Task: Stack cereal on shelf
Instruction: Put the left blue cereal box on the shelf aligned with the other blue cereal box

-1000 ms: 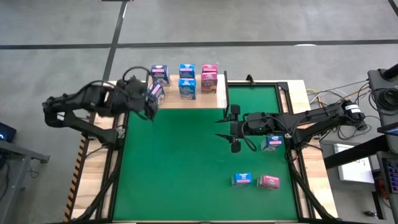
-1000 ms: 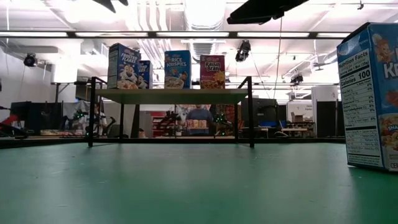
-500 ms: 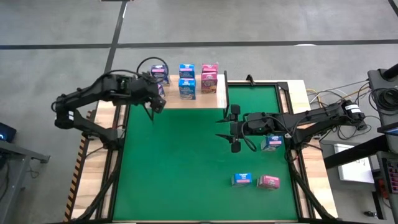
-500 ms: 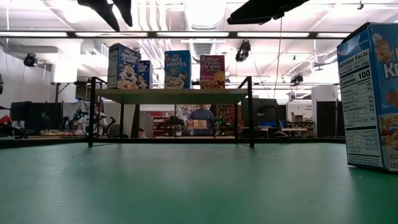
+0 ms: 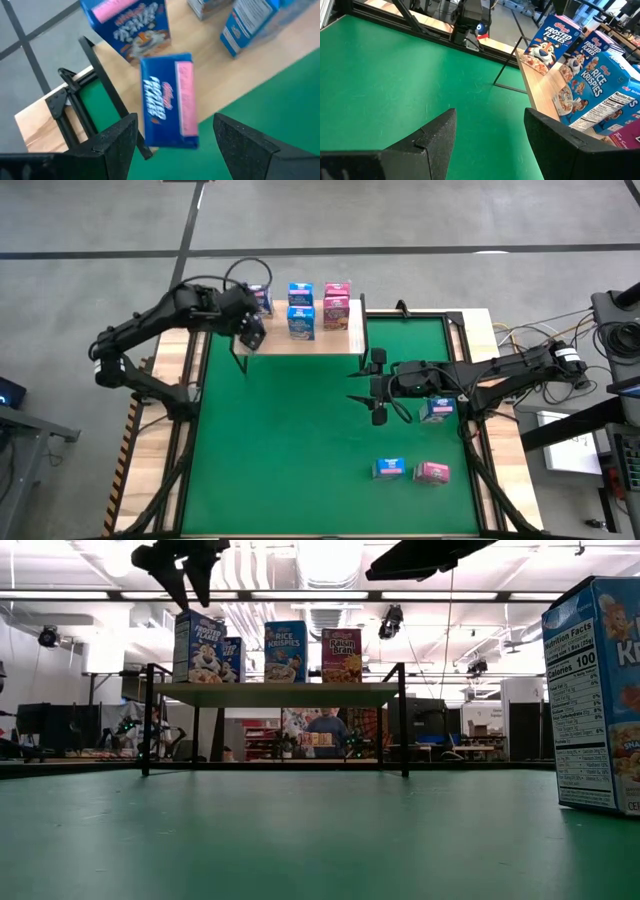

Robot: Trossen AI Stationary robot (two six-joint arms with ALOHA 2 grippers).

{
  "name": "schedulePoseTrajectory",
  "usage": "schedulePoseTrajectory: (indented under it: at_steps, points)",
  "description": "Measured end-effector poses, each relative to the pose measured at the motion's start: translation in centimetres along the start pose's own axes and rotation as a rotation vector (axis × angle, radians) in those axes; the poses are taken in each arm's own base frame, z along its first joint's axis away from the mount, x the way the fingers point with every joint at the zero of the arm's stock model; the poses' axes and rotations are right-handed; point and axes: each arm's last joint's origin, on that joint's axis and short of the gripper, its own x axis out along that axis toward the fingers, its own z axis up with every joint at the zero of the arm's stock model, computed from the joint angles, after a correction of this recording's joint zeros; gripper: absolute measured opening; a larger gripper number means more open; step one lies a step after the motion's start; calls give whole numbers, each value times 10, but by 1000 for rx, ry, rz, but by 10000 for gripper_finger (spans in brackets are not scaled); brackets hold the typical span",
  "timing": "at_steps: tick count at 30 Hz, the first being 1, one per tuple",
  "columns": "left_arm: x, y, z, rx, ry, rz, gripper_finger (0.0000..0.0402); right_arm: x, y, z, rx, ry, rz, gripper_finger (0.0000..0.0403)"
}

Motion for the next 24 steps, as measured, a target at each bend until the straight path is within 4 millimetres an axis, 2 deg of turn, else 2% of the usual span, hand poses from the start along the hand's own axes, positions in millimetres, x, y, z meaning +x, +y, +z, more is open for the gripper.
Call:
schedulePoseTrajectory:
  at_steps: [7, 14, 24]
  points:
    - [0, 14, 9, -10, -5, 5, 242, 0, 0, 0, 0, 0, 0, 224]
    - [4, 13, 11, -15, 37, -71, 244, 0, 0, 0, 3, 0, 0, 224]
    - [7, 17, 13, 21, 27, -39, 286, 0, 0, 0, 10, 1, -1, 224]
